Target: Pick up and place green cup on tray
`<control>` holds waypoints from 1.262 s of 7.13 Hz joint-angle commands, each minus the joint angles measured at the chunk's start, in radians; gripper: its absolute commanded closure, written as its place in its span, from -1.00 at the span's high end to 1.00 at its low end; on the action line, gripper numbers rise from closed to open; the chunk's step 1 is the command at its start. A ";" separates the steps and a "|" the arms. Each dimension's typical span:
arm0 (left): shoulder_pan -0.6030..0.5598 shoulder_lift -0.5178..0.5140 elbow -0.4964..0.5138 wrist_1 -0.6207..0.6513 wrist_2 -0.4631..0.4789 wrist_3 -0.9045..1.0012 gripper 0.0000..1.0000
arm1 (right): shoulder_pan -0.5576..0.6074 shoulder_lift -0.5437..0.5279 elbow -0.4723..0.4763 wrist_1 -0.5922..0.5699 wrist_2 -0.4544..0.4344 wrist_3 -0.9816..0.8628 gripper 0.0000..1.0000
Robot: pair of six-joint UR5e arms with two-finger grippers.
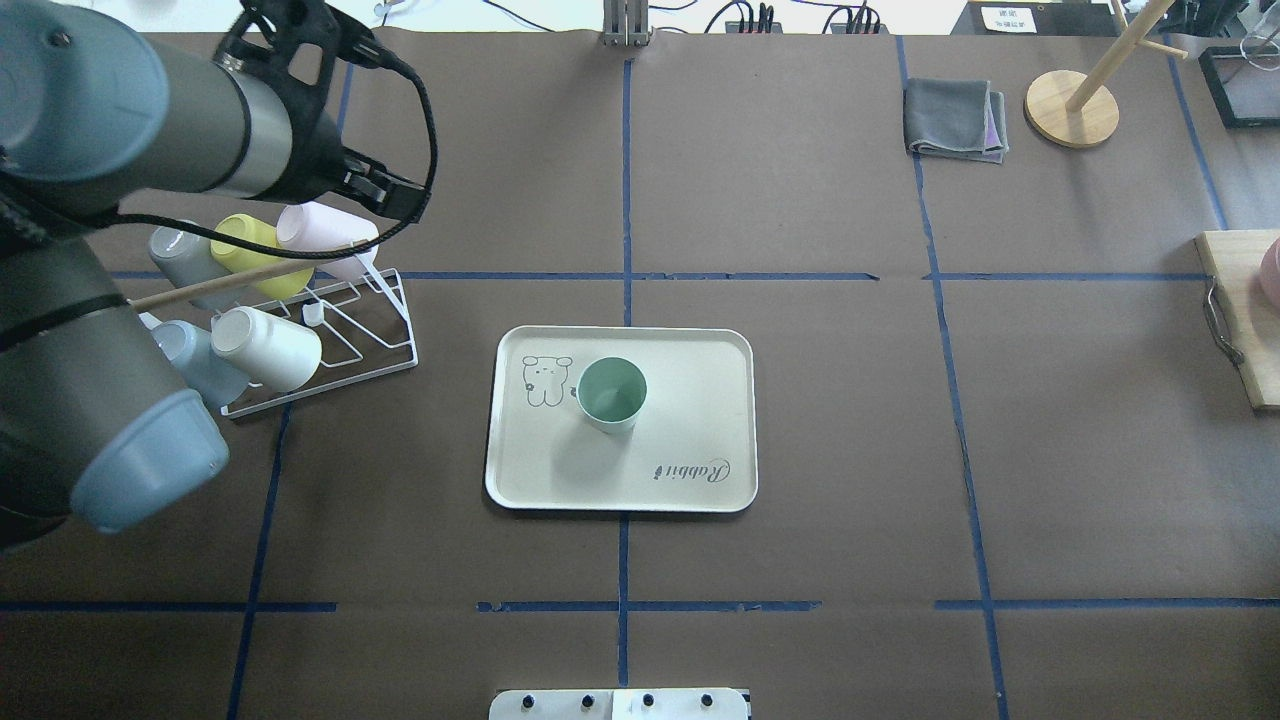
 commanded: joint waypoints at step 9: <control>-0.717 0.344 0.478 0.294 -0.582 0.834 1.00 | 0.069 -0.022 -0.009 -0.086 -0.013 -0.121 1.00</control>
